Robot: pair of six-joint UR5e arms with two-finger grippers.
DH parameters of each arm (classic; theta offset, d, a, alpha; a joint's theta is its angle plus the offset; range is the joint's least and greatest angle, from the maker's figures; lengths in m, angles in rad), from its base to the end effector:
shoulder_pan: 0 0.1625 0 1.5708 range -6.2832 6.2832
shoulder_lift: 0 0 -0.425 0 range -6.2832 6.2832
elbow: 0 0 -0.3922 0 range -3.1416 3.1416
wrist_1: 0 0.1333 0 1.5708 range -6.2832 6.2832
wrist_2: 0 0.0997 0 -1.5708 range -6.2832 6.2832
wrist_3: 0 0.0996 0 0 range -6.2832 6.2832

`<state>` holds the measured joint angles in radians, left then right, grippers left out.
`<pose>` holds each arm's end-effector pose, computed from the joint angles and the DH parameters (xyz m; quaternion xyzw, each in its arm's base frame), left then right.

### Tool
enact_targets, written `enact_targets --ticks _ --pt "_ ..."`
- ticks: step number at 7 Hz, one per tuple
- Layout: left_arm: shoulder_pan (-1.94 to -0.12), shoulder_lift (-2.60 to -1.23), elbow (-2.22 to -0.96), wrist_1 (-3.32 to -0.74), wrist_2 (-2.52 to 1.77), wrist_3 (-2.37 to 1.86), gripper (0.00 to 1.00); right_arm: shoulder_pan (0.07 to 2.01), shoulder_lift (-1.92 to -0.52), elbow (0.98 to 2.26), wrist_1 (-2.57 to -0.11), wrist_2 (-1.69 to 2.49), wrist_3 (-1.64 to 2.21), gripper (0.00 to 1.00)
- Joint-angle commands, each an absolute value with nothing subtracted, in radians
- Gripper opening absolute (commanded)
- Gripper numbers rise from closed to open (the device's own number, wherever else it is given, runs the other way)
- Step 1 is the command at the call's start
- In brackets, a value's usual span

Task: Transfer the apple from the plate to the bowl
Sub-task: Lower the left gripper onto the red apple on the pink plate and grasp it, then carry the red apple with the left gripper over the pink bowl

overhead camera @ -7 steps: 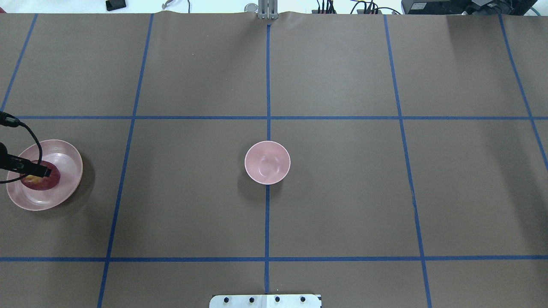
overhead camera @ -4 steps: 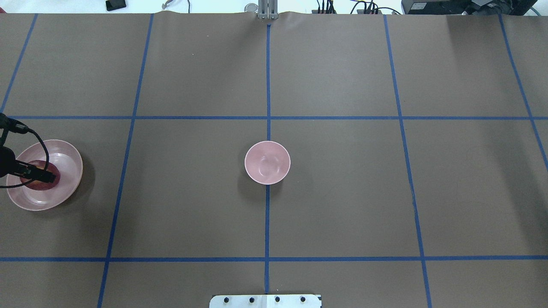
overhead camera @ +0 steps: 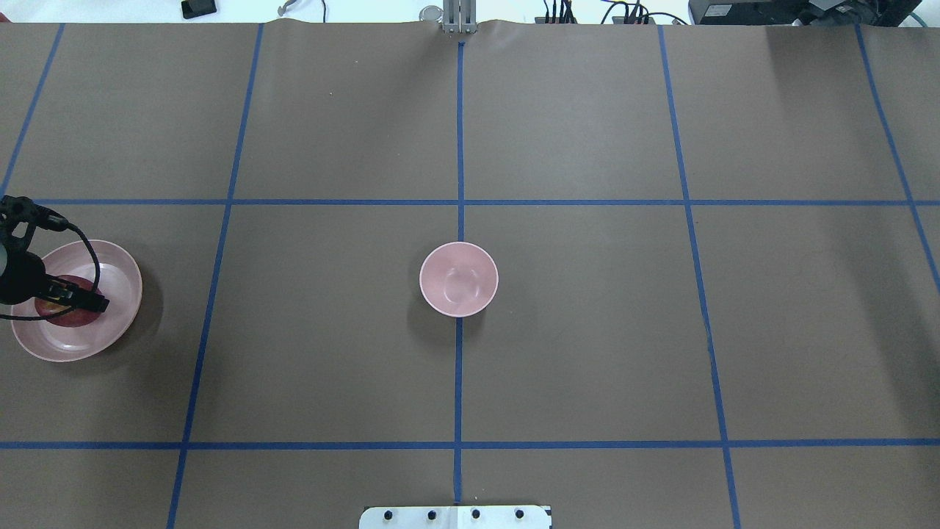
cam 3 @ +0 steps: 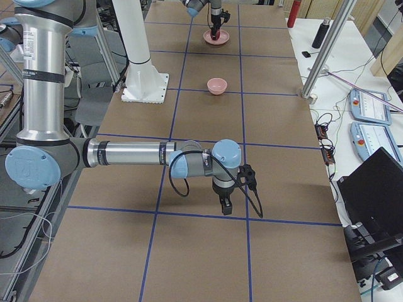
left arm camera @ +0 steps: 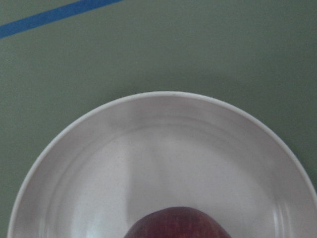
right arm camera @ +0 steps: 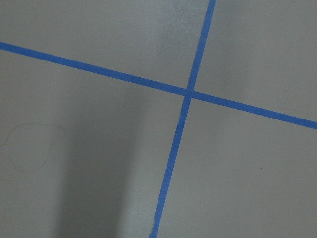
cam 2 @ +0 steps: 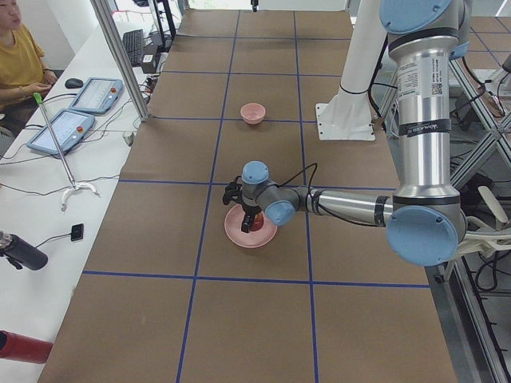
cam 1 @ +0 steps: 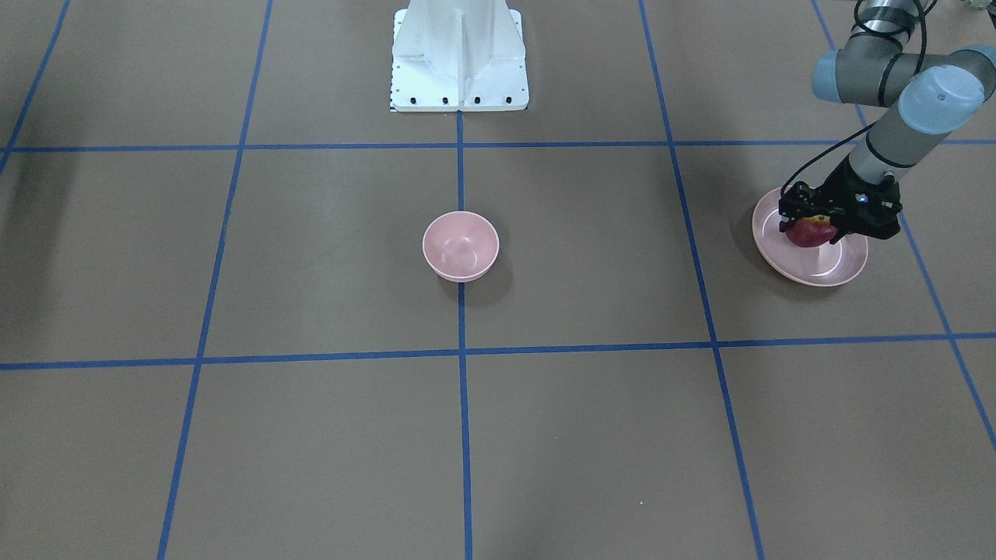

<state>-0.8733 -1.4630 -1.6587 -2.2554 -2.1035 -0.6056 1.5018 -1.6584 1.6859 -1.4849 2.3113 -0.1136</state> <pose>0.2435 -0.4193 0.5989 0.0994 0.3887 0.1277 0.9070 0.0341 -0.4657 0.6368 0.0609 -0.3600 -0.1053 0.9250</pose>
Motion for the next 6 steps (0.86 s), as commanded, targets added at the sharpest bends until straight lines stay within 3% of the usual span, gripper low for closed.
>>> enact_targets --ticks 1,2,4,6 --pt "-0.876 -1.465 -1.667 -2.256 -2.108 -0.604 0.19 1.502 -1.658 1.686 -1.485 2.313 -0.114 1.00" --pt "-0.877 -1.462 -1.702 -2.246 -2.147 -0.604 0.15 1.502 -1.657 1.686 -1.485 2.313 -0.114 1.00" --pt "-0.885 -1.489 -1.829 -2.118 -2.209 -0.641 0.15 1.502 -1.657 1.686 -1.485 2.315 -0.112 1.00" --pt "-0.867 -1.665 -1.914 -1.962 -2.186 -0.917 0.16 1.502 -1.658 1.686 -1.485 2.316 -0.112 1.00"
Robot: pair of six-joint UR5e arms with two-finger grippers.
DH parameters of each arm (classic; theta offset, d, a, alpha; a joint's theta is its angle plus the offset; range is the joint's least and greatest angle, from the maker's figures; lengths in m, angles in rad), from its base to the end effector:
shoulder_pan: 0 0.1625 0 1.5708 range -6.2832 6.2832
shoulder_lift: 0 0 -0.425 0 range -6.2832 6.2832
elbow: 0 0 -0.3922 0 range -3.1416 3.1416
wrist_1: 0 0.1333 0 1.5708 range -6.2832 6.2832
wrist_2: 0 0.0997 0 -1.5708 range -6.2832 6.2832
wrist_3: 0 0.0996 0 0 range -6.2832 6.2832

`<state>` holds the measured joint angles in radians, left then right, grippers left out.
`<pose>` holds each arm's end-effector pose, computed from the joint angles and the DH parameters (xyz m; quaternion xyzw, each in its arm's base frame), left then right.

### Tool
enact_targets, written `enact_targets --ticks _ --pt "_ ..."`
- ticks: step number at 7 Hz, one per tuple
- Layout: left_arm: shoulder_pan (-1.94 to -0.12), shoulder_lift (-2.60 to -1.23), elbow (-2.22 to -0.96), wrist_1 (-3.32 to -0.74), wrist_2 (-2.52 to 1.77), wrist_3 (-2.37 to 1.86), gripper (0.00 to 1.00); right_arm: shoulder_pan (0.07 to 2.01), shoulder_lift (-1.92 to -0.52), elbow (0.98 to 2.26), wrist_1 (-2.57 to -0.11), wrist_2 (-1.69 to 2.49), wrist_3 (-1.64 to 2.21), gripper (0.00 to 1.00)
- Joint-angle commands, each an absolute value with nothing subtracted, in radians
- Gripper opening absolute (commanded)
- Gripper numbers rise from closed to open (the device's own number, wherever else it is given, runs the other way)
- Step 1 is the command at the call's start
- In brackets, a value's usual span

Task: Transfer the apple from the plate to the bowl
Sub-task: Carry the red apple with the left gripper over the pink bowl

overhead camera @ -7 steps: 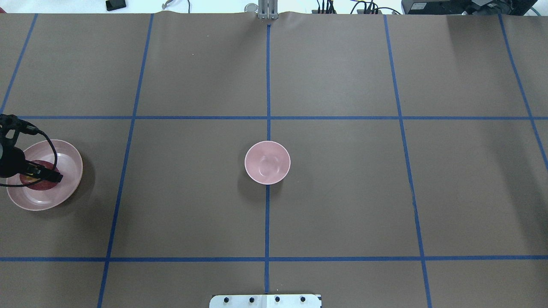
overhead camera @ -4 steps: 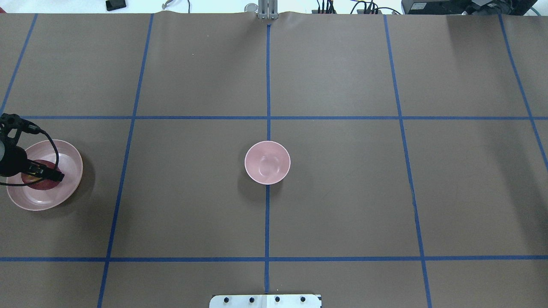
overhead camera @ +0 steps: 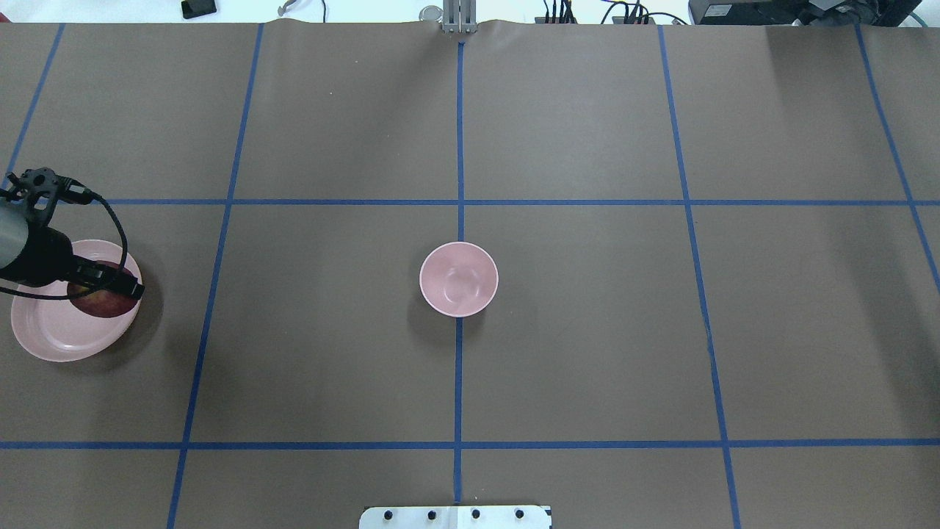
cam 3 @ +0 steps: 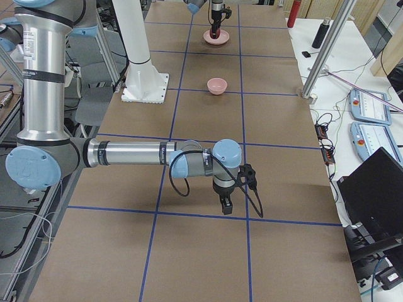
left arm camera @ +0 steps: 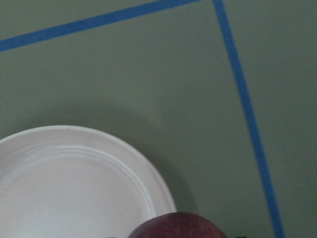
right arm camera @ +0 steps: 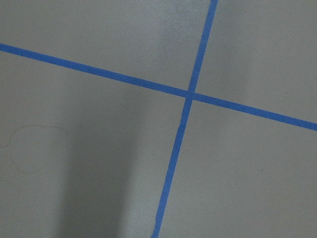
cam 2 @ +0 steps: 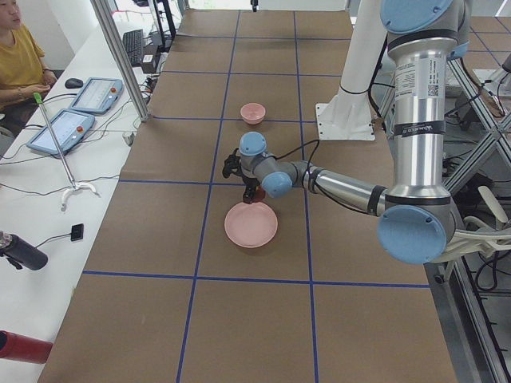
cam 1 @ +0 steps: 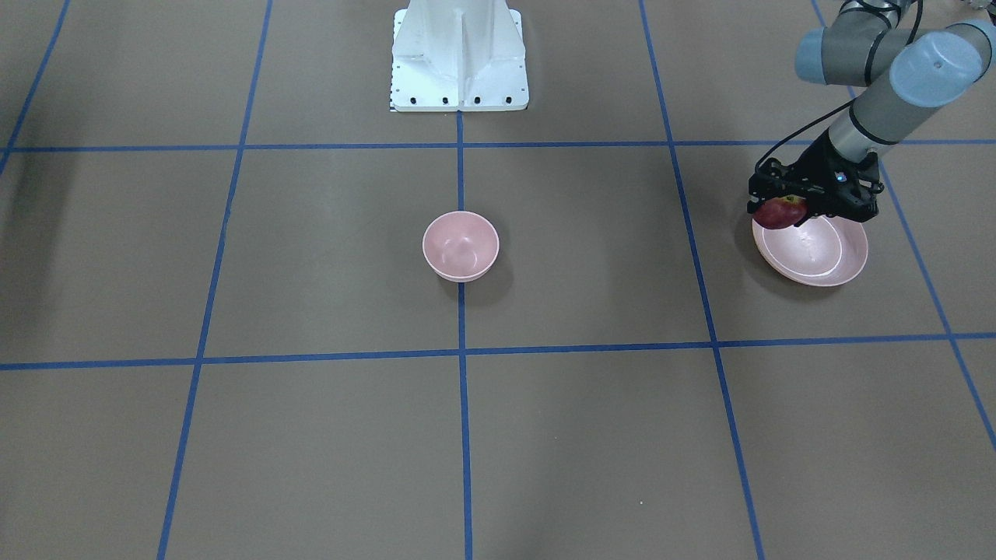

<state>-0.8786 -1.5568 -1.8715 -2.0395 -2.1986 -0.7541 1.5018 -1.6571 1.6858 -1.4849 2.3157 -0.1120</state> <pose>0.2603 -0.4312 0.4669 0.0731 0.4473 0.0865 0.8872 0.0337 -0.4663 0.6360 0.0611 -0.3621 -0.1048 0.9242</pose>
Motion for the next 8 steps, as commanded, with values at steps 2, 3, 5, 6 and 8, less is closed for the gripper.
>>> enact_targets --ticks 2,3,5,6,8 --pt "-0.703 -1.844 -1.902 -1.929 -2.092 -1.152 0.16 1.500 -1.658 1.686 -1.485 2.316 -0.112 1.00" --pt "-0.616 -1.990 -1.899 -1.732 -1.998 -1.196 0.16 1.500 -1.658 1.686 -1.485 2.315 -0.112 1.00" --pt "-0.552 -2.310 -1.744 -1.485 -1.930 -1.289 0.16 1.500 -1.658 1.686 -1.486 2.316 -0.112 1.00" --pt "-0.548 -2.397 -1.659 -1.485 -1.904 -1.307 0.17 1.500 -1.658 1.686 -1.485 2.315 -0.112 1.00" --pt "-0.514 -2.437 -1.563 -1.538 -1.858 -1.318 0.18 1.500 -1.658 1.687 -1.486 2.319 -0.110 1.00"
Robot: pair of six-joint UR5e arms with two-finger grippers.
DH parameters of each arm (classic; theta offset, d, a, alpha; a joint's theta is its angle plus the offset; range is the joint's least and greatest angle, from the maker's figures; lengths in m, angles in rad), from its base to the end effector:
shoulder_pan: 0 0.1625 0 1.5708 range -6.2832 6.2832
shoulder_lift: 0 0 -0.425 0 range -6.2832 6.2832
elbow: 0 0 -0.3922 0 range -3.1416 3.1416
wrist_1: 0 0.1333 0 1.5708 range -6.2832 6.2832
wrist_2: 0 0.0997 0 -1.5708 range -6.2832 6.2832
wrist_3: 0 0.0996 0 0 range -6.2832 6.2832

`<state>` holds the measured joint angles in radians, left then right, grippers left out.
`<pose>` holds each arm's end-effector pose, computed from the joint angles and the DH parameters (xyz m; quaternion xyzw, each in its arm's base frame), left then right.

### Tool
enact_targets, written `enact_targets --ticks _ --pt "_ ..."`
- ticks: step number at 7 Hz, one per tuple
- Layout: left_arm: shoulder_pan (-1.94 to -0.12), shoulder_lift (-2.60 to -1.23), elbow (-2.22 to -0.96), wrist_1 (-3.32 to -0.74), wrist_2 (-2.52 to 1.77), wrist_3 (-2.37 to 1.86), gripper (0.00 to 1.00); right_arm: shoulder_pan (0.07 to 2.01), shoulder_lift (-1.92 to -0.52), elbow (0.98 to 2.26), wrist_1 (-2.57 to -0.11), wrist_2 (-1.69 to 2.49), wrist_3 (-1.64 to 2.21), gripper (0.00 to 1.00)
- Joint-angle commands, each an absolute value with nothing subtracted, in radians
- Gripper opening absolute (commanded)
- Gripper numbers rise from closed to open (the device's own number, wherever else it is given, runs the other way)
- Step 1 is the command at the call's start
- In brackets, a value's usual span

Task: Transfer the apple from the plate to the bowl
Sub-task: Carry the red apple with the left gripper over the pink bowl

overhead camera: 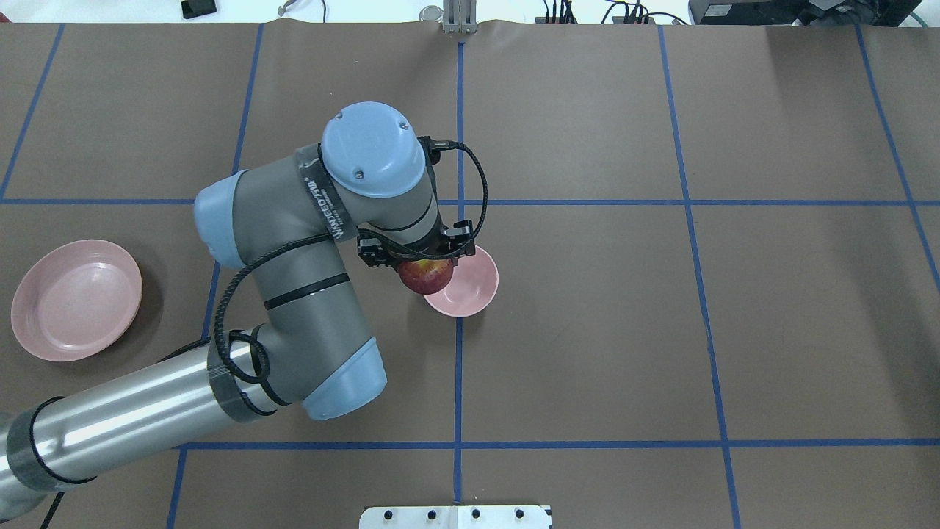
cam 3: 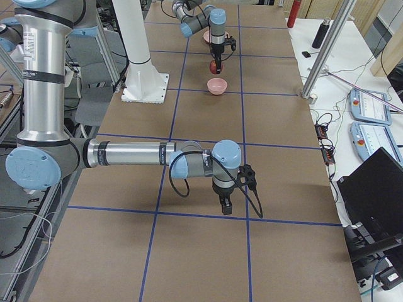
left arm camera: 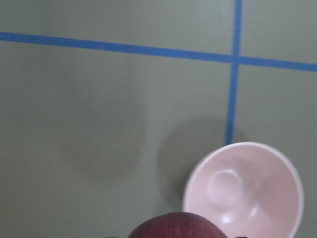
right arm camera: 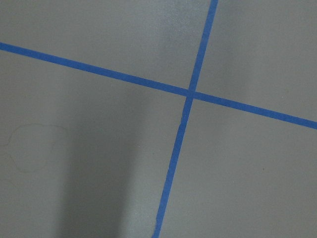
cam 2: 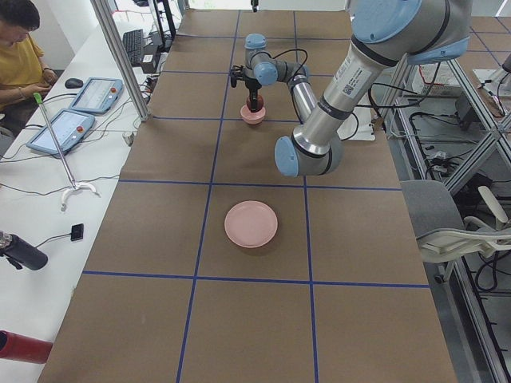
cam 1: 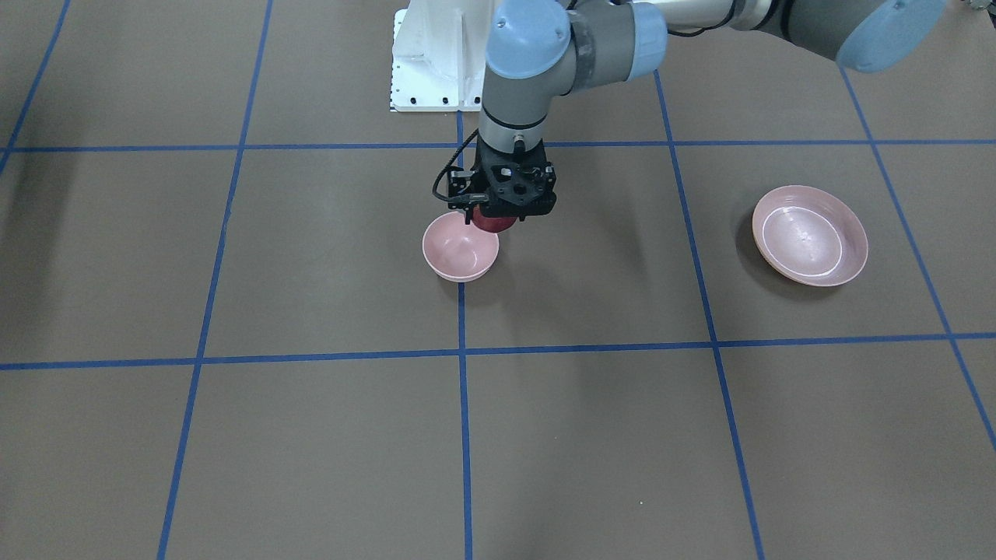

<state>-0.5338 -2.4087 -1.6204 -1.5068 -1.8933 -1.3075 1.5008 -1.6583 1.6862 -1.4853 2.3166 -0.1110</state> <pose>0.5513 -0.4440 0.1338 0.0177 0.4212 -0.0583 0.9049 0.0332 -0.4657 0.6363 0.0602 -0.3626 -0.1046 0.9241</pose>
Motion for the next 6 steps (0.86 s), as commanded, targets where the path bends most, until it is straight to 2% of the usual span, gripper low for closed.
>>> enact_targets --ticks 1,2,5,6 --pt "-0.502 -2.439 -1.522 -1.581 -1.847 -1.321 0.22 1.500 -1.658 1.686 -1.485 2.318 -0.112 1.00" --pt "-0.499 -2.441 -1.496 -1.613 -1.845 -1.327 0.25 1.502 -1.660 1.687 -1.486 2.319 -0.110 1.00" --pt "-0.463 -2.441 -1.457 -1.692 -1.799 -1.327 0.55 1.500 -1.660 1.687 -1.485 2.318 -0.110 1.00" --pt "-0.463 -2.439 -1.456 -1.698 -1.798 -1.324 0.82 1.500 -1.658 1.686 -1.485 2.318 -0.110 1.00"
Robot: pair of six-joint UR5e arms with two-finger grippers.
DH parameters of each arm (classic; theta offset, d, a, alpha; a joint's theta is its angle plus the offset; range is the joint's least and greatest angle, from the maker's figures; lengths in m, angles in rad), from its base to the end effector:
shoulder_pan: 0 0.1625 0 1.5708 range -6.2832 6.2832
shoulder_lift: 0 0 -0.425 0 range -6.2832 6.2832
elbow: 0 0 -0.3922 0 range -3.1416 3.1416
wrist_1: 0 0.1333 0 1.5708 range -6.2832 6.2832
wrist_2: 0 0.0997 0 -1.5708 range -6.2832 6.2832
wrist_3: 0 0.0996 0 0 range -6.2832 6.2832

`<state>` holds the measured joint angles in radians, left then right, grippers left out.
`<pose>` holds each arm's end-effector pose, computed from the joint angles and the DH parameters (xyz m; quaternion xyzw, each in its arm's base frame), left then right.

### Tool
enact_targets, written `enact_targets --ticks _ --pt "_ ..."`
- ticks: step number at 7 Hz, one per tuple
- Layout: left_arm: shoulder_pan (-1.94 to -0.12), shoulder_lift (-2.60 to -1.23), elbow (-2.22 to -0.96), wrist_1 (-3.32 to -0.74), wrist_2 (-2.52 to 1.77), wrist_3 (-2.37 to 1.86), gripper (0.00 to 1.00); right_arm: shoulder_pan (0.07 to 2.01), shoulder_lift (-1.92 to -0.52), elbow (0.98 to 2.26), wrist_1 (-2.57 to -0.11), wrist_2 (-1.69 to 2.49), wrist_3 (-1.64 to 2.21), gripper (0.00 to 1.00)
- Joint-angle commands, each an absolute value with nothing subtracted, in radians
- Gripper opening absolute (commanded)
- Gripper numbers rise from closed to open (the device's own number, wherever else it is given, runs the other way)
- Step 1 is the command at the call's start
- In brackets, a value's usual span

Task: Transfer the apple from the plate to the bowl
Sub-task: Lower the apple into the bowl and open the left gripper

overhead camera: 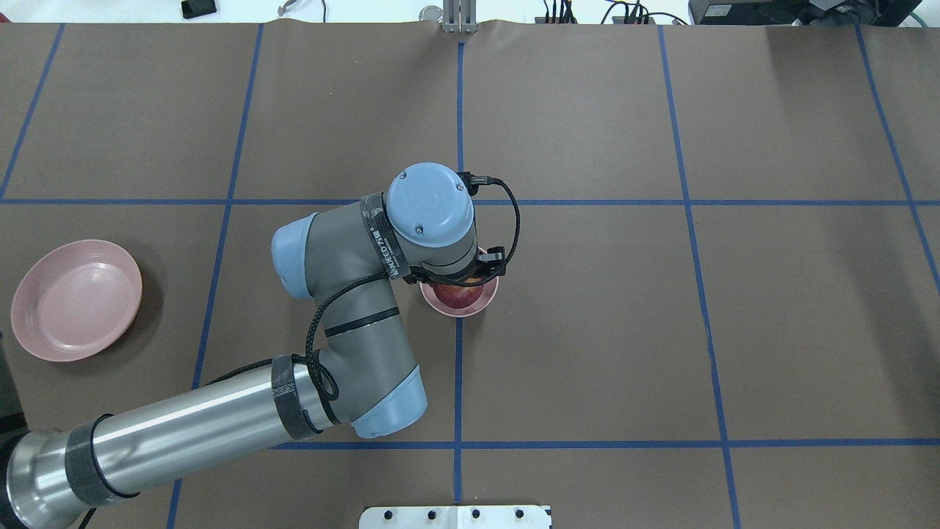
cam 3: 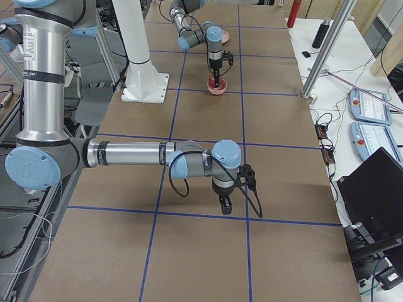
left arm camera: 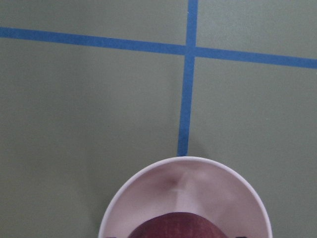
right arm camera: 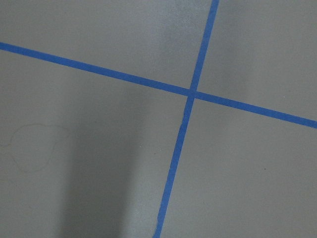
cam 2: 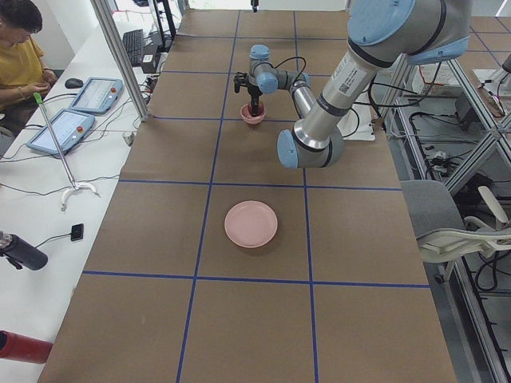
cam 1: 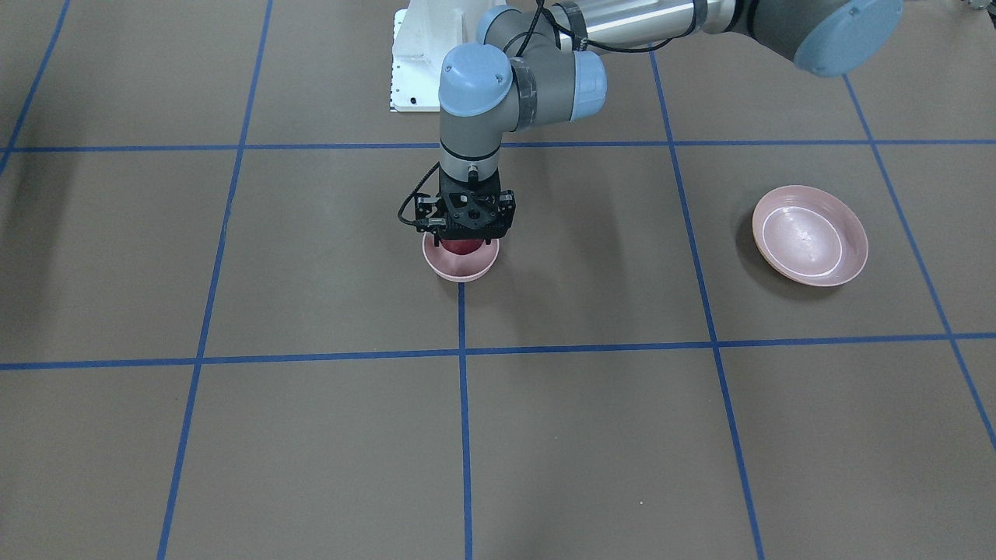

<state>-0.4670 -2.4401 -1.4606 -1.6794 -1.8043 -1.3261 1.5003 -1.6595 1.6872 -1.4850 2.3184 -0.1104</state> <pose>0.6179 -0.4350 0.1534 0.0464 0.4282 -0.0513 0.9010 0.0329 -0.4652 0.6362 0.0601 -0.3634 -0.1046 0.9238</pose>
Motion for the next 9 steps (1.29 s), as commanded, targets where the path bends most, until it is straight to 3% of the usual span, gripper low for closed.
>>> enact_targets --ticks 1,6,9 --pt "-0.463 -2.436 -1.454 -1.698 -1.793 -1.321 0.97 1.500 -1.658 1.687 -1.485 2.318 -0.110 1.00" --pt "-0.469 -2.428 -1.517 -1.684 -1.799 -1.303 0.98 1.500 -1.658 1.687 -1.485 2.318 -0.110 1.00" --pt "-0.553 -2.244 -1.832 -1.438 -1.877 -1.053 0.97 1.500 -1.658 1.684 -1.486 2.312 -0.112 1.00"
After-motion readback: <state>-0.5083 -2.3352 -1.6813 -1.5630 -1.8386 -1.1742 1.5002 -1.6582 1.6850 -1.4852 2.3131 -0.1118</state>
